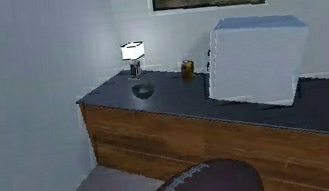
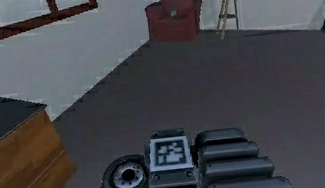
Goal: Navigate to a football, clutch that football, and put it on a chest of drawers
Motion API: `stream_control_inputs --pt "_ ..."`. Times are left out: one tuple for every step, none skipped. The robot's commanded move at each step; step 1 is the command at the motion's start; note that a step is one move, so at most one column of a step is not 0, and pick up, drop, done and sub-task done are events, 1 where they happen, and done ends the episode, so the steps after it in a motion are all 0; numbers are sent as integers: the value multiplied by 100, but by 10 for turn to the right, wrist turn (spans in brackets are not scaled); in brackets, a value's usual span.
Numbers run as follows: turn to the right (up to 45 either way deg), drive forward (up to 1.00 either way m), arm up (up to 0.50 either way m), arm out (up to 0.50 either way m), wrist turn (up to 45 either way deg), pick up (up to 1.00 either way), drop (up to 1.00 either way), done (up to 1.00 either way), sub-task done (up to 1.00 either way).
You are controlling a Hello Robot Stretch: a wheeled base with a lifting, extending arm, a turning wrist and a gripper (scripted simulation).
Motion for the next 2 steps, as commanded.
stream_control_inputs --pt "0 50 0 0 0 0 0 0 0" --pt "-450 0 0 0 0 0 0 0 0"
